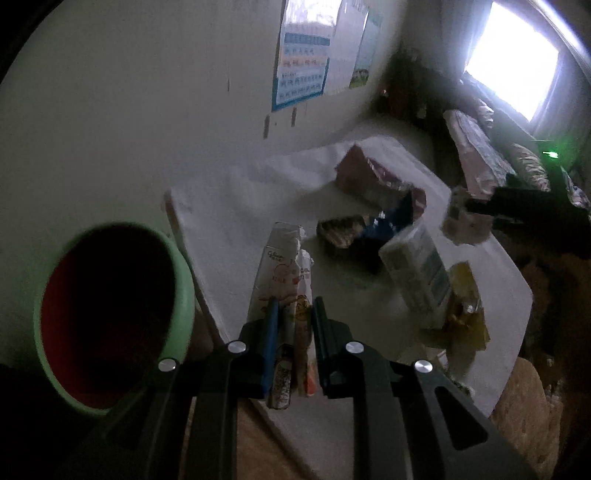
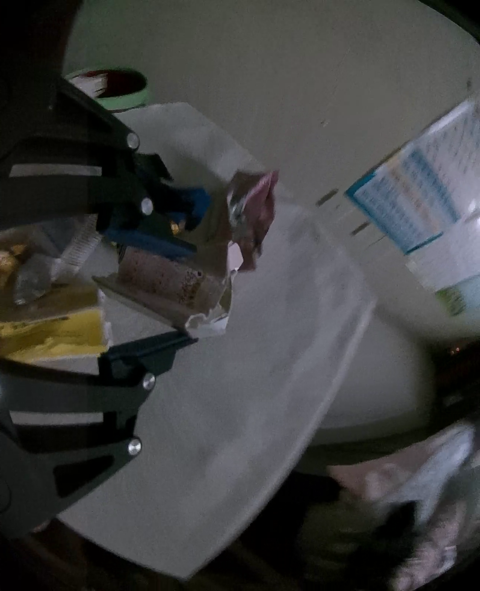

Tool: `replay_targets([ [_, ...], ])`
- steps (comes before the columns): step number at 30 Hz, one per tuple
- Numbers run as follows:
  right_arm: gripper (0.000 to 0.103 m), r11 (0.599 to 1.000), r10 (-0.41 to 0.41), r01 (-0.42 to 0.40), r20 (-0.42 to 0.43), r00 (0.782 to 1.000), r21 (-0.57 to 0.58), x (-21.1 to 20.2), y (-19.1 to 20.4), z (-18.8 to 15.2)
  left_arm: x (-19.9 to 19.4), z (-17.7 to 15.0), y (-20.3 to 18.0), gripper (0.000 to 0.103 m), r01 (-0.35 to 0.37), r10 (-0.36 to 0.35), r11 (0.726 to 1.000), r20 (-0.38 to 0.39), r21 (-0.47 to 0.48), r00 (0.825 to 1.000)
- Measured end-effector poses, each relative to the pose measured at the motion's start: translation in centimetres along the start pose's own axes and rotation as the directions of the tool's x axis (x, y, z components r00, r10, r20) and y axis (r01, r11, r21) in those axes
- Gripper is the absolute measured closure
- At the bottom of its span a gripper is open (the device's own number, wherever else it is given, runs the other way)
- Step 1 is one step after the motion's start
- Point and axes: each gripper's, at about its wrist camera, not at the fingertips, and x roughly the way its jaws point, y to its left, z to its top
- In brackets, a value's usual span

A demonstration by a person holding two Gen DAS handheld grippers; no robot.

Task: Collect trash
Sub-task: 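Grasp the brown paper carton with the right gripper while the left carries the bottle toward the bin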

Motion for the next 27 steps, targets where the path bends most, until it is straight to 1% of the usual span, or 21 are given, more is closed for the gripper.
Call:
replay_targets([
  [3,0.062,0.998,0.017,-0.013,0.069,0.997,-0.059,-3.4,1.3,-1.0,-1.3,0.9,-0.4,0.087,-0.016,0.016,1.000,0.043,0.009,0.999],
  [7,0.062,0.992,0.054,-0.039,0.126,0.991,-0.120,-6.8,3.1,-2.6,-3.3,2.2,-0.8,0.087,-0.040,0.038,0.999,0.102,0.016,0.994],
  [9,0.062,0.989,0.061,-0.041,0.142,0.988,-0.144,-7.5,4.0,-3.4,-4.1,2.7,-0.9,0.087,-0.043,0.041,0.999,0.121,0.014,0.992],
  [11,0.062,0.985,0.073,-0.050,0.140,0.987,-0.165,-8.4,4.5,-4.7,-4.9,2.8,-1.1,0.087,-0.048,0.045,0.999,0.142,0.016,0.989],
  [14,0.062,0.981,0.088,-0.062,0.132,0.987,-0.185,-9.0,5.1,-5.7,-6.1,3.0,-1.3,0.087,-0.063,0.057,0.998,0.167,0.026,0.984],
  [20,0.061,0.969,0.106,-0.068,0.150,0.983,-0.236,-10.4,6.7,-6.4,-7.8,3.4,-0.8,0.087,-0.078,0.073,0.997,0.209,0.016,0.975],
  [27,0.061,0.956,0.120,-0.076,0.141,0.983,-0.285,-10.7,8.7,-7.5,-8.2,3.3,0.0,0.087,-0.083,0.083,0.997,0.219,-0.007,0.972],
])
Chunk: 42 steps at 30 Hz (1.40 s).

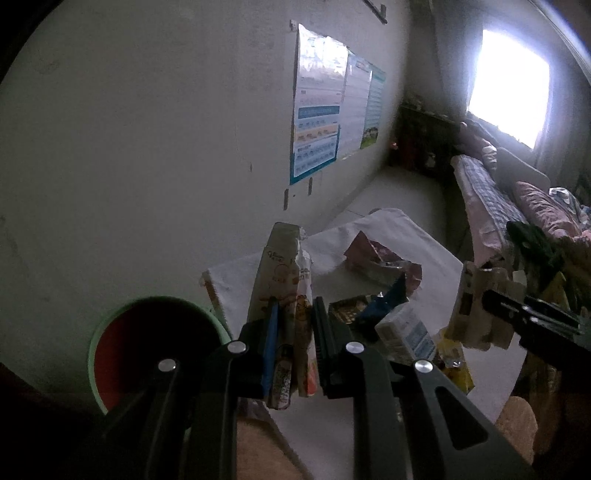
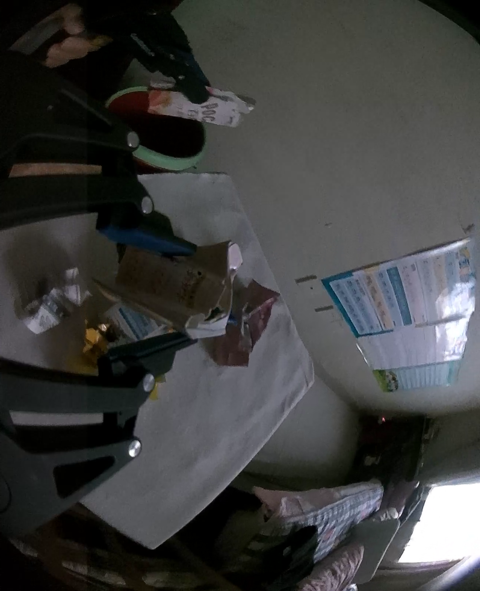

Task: Collect trash
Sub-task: 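Grasp the brown paper carton with the right gripper while the left carries the bottle toward the bin, then carry the bottle and carton over the green bin and open both grippers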

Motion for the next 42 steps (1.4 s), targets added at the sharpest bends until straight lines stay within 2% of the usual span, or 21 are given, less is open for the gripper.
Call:
replay_targets([
  [7,0.061,0.998,0.050,-0.051,-0.029,0.998,-0.038,0.6,2.8,0.0,-0.3,0.3,2.4,0.087,-0.064,0.064,0.998,0.023,-0.029,0.998],
  [14,0.061,0.983,0.146,-0.150,-0.043,0.988,-0.102,2.1,7.5,1.8,-0.9,0.9,7.7,0.086,-0.162,0.166,0.982,0.043,-0.094,0.985],
  [17,0.060,0.970,0.204,-0.212,-0.077,0.976,-0.117,3.5,10.1,2.4,-0.9,0.7,10.3,0.086,-0.200,0.205,0.972,0.034,-0.121,0.978],
  [20,0.060,0.952,0.255,-0.275,-0.145,0.956,-0.138,5.7,13.2,2.3,-0.4,0.0,13.2,0.086,-0.224,0.228,0.959,0.005,-0.173,0.974],
  [26,0.060,0.920,0.329,-0.372,-0.278,0.903,-0.121,10.2,18.5,1.4,1.6,-2.1,17.6,0.086,-0.247,0.235,0.935,-0.077,-0.253,0.969],
  [28,0.060,0.916,0.330,-0.381,-0.305,0.893,-0.125,11.2,19.9,1.2,2.6,-2.9,18.3,0.086,-0.239,0.218,0.932,-0.108,-0.271,0.970],
  [31,0.059,0.913,0.313,-0.377,-0.327,0.892,-0.156,12.3,21.6,0.8,4.2,-4.1,19.4,0.085,-0.219,0.180,0.931,-0.153,-0.293,0.972],
  [36,0.059,0.911,0.291,-0.369,-0.348,0.891,-0.183,13.5,22.8,0.4,5.6,-5.2,20.0,0.082,-0.217,0.167,0.928,-0.182,-0.303,0.969],
  [42,0.054,0.910,0.292,-0.378,-0.381,0.877,-0.172,14.7,23.1,0.1,6.0,-5.7,20.9,0.065,-0.230,0.175,0.917,-0.189,-0.325,0.966],
])
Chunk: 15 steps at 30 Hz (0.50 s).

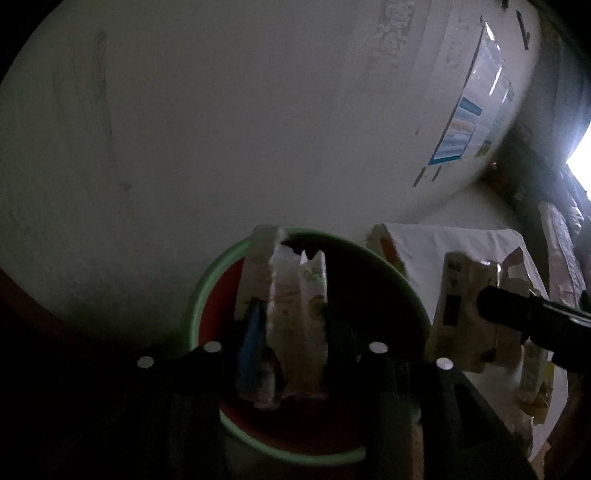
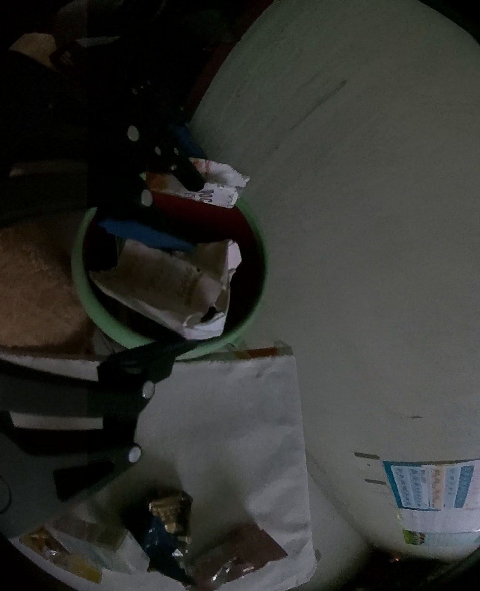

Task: Collect trash
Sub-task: 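Carry the bottle and carton over the green bin and open both grippers, then move both grippers back over the remaining trash on the table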

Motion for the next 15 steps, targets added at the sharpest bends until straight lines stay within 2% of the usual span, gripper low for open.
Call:
replay_targets([
  [1,0.052,1.000,0.001,-0.001,-0.002,1.000,0.001,0.1,0.0,0.0,0.0,0.1,0.0,0.057,-0.001,0.001,1.000,-0.001,-0.004,1.000],
  [3,0.050,1.000,0.011,-0.011,-0.003,1.000,0.010,0.2,-0.1,-0.1,0.1,0.2,0.0,0.050,-0.003,0.003,1.000,0.005,-0.013,1.000],
  [11,0.047,0.999,0.019,-0.020,0.029,0.999,0.039,-1.0,-0.8,0.1,-0.6,0.4,-1.0,0.050,0.005,-0.005,1.000,0.013,0.004,1.000],
  [15,0.047,0.998,0.011,-0.015,0.068,0.998,0.064,-3.3,-2.1,-0.3,-1.7,0.7,-1.8,0.050,0.010,-0.011,1.000,0.035,0.016,0.999],
])
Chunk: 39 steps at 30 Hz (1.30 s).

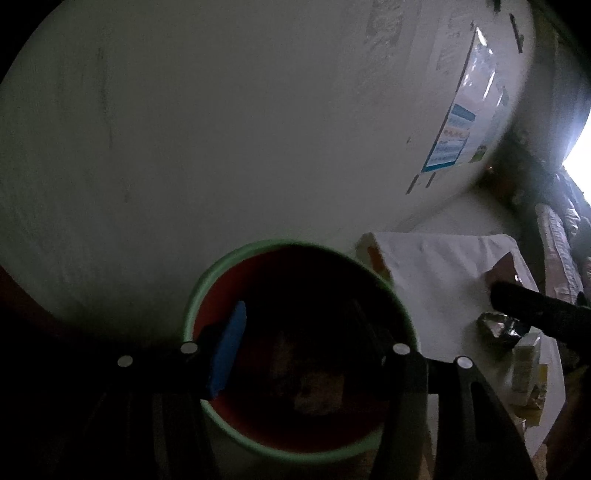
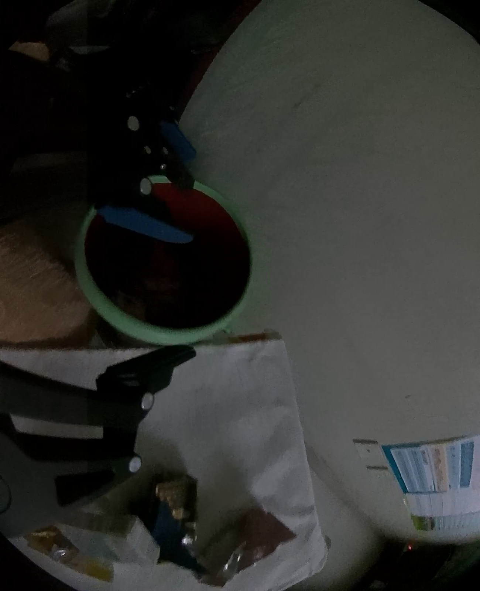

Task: Collect trash
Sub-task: 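Move both grippers back over the remaining trash on the table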

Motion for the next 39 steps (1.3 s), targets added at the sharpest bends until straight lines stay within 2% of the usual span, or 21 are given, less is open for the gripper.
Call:
replay_targets([
  [3,0.038,1.000,-0.015,0.014,0.043,0.999,0.024,-2.2,-1.5,-0.1,-0.8,0.2,-1.5,0.050,0.020,-0.020,1.000,0.012,0.019,1.000],
  [7,0.035,0.997,-0.066,0.061,0.109,0.992,0.051,-5.8,-4.1,-1.0,-1.8,0.3,-4.7,0.050,0.056,-0.058,0.996,0.024,0.062,0.998],
  [13,0.030,0.972,-0.226,0.211,0.162,0.961,0.101,-10.9,-10.0,-3.9,-2.7,-0.5,-10.2,0.049,0.123,-0.126,0.984,0.013,0.129,0.992],
  [19,0.026,0.924,-0.376,0.364,0.096,0.922,0.121,-13.1,-16.2,-8.3,-2.4,-2.6,-14.8,0.049,0.181,-0.177,0.969,-0.039,0.166,0.983],
  [23,0.026,0.913,-0.391,0.387,0.011,0.920,0.130,-12.3,-19.2,-10.5,-2.1,-4.7,-17.5,0.049,0.199,-0.183,0.952,-0.092,0.231,0.979],
  [26,0.026,0.914,-0.384,0.380,0.002,0.923,0.141,-12.5,-20.3,-11.5,-2.6,-5.2,-18.1,0.049,0.185,-0.167,0.944,-0.089,0.273,0.982],
  [31,0.026,0.885,-0.416,0.411,-0.026,0.909,0.220,-13.7,-23.2,-14.1,-3.0,-5.4,-18.0,0.048,0.194,-0.172,0.949,-0.107,0.248,0.979],
  [33,0.026,0.866,-0.420,0.413,-0.039,0.907,0.281,-14.4,-24.7,-15.3,-2.8,-6.1,-18.8,0.048,0.216,-0.186,0.943,-0.135,0.252,0.973],
  [36,0.026,0.830,-0.440,0.430,-0.057,0.896,0.355,-15.4,-26.4,-16.6,-2.6,-8.6,-21.3,0.048,0.268,-0.211,0.910,-0.203,0.318,0.956],
  [38,0.026,0.815,-0.450,0.438,-0.063,0.891,0.379,-15.8,-26.9,-17.1,-2.6,-10.5,-23.1,0.048,0.342,-0.259,0.880,-0.271,0.329,0.927],
  [39,0.026,0.813,-0.452,0.439,-0.060,0.890,0.382,-15.9,-26.9,-17.2,-2.5,-11.7,-24.1,0.048,0.387,-0.285,0.863,-0.318,0.325,0.904],
])
